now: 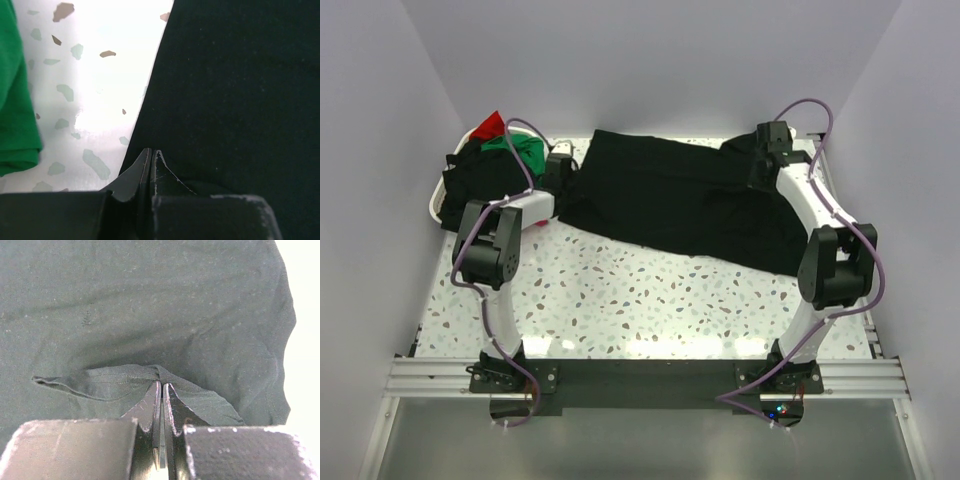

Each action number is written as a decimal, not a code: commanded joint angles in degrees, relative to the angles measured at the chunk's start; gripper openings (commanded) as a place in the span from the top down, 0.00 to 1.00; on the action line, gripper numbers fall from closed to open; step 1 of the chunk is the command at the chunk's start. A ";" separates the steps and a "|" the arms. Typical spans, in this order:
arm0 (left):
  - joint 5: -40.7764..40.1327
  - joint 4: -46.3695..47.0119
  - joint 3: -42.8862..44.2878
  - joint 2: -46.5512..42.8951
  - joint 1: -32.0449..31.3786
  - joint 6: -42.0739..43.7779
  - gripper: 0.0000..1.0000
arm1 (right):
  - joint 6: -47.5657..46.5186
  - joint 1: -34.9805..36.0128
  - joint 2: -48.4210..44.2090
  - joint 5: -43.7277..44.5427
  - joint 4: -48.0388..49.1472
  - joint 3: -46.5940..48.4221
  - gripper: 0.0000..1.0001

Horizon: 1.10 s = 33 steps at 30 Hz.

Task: Fold and stack the t-shirts
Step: Fold the tshirt

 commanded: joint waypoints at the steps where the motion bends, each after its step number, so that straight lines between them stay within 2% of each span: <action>1: -1.68 4.34 -0.77 -4.47 0.54 -0.84 1.00 | -0.52 -0.71 -2.76 2.21 0.35 0.92 1.00; 12: -2.74 4.87 0.19 -4.30 1.16 -0.92 1.00 | -0.44 -2.03 -1.70 3.44 0.35 2.85 1.00; 33: -4.67 7.33 -1.56 -6.15 1.16 -1.63 1.00 | -0.26 -4.05 -4.34 4.85 0.09 -0.14 1.00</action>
